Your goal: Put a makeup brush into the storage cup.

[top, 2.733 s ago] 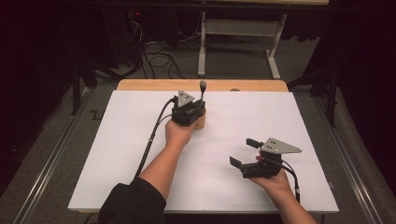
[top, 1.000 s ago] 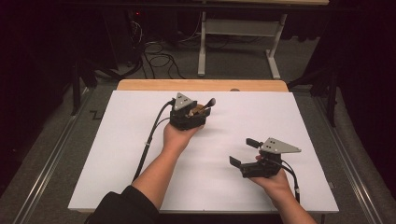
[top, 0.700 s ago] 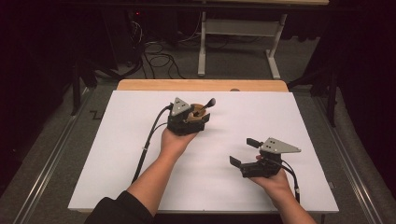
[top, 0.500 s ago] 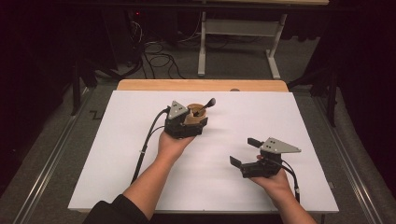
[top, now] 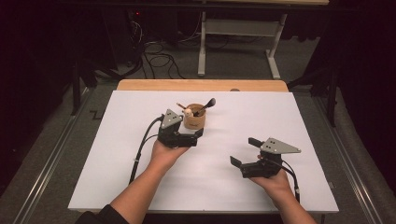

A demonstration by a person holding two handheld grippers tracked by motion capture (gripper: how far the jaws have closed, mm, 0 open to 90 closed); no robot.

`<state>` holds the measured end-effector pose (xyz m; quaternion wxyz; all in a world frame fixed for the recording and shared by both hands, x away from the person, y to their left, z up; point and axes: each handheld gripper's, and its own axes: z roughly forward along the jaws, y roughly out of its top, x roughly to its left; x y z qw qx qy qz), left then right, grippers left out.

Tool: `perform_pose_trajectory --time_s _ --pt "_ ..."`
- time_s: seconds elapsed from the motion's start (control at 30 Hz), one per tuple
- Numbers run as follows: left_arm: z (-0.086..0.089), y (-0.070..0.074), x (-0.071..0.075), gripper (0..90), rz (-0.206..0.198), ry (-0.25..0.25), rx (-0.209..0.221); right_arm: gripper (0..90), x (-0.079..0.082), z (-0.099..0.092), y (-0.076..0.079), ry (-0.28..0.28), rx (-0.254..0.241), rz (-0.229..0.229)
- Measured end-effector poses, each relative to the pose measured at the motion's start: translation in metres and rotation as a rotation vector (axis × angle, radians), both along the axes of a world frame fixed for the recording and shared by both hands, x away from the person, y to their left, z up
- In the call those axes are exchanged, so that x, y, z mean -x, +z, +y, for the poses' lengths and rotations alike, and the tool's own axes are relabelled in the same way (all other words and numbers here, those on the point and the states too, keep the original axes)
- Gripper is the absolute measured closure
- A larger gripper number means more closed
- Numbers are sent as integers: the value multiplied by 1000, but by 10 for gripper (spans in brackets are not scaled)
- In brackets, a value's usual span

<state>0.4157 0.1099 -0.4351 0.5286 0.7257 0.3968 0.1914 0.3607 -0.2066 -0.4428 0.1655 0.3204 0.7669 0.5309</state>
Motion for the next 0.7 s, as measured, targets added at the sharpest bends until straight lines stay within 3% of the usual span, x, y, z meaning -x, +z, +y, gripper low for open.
perform_pose_trajectory --time_s 0.3,0.5,0.7 --pt "10 -6 13 7 29 -29 -4 1 0 -1 0 -3 11 -11" --pt "22 -6 27 5 16 -37 -12 1 1 -1 1 -8 12 -12" --pt "38 -5 44 4 15 -40 8 1 1 -2 1 -11 14 -15"
